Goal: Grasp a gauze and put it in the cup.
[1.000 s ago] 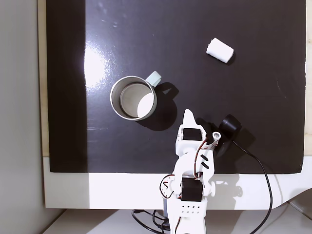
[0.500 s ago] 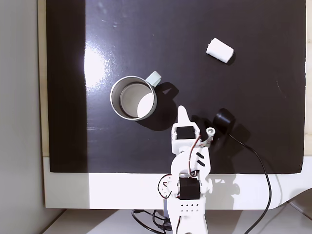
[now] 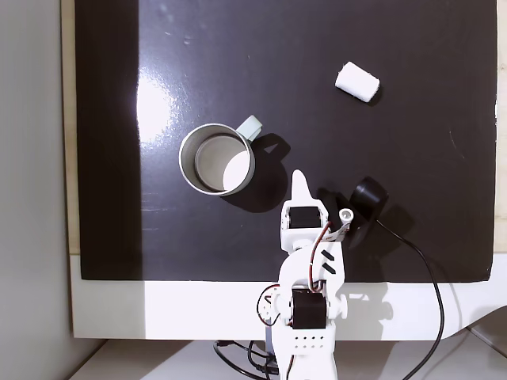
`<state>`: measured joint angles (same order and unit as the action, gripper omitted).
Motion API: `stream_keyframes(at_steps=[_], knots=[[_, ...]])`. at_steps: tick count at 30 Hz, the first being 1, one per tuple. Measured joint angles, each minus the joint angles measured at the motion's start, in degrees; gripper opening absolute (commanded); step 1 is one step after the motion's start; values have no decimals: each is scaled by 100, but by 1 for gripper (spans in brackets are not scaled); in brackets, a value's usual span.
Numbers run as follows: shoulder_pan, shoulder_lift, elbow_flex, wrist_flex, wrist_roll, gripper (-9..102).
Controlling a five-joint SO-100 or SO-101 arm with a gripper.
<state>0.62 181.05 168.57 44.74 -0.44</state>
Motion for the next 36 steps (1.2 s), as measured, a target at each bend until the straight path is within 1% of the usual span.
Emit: stream_keyframes(at_steps=[5,10,14,16,23,25,31,36], knots=[[-18,-835,-694,0,308,0],[-9,-2329,-1758,9,773,0],[185,-3639,-2918,255,1160,2],[255,-4289,-3533,448,1310,5],[712,-6038,-5256,1143,1670,24],[809,-6504,-5713,1415,1705,27],[1037,-7980,-7022,2215,1811,31],[1143,-9035,-7963,2602,1846,33]])
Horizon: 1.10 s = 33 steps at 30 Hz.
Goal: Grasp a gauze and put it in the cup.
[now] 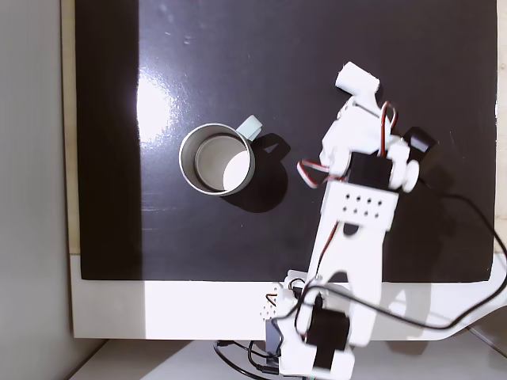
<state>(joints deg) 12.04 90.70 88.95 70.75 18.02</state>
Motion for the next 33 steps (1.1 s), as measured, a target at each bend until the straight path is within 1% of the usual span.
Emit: stream_keyframes(at_steps=[6,10,14,18,20,23,33], knots=[[0,-1327,-1301,615,0,34],[0,-2347,-2522,1274,0,35],[0,-3604,-4148,2136,0,35],[70,-4975,-6196,2979,18,35],[114,-5335,-6864,3103,0,35],[141,-5616,-7409,3164,-26,34],[290,-6583,-8297,3173,-35,34]])
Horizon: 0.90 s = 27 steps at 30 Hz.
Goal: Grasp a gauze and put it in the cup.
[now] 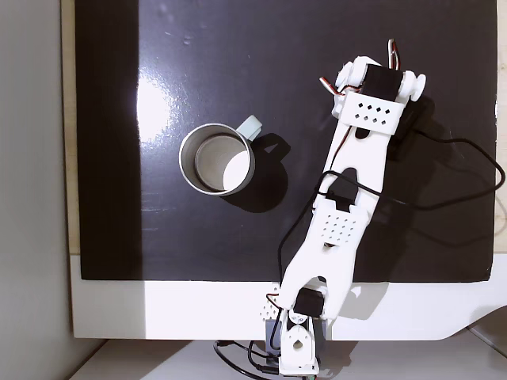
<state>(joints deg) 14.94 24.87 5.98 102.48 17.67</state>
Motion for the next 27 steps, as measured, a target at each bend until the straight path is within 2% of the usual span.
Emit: stream_keyframes(at_steps=[7,17,27], knots=[[18,-519,-475,0,-26,29],[18,-650,-589,0,-26,7],[18,-422,-466,26,-97,4]])
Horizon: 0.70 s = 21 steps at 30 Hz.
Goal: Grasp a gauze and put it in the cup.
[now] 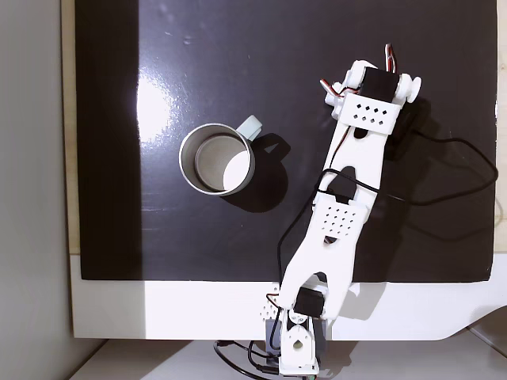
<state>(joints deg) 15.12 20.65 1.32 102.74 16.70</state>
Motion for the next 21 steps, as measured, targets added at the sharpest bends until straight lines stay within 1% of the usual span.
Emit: stream_keyframes(at_steps=[6,14,21], knots=[[-18,1283,896,0,-123,2],[-229,3560,2610,9,-387,2],[-457,5300,3639,18,-677,1]])
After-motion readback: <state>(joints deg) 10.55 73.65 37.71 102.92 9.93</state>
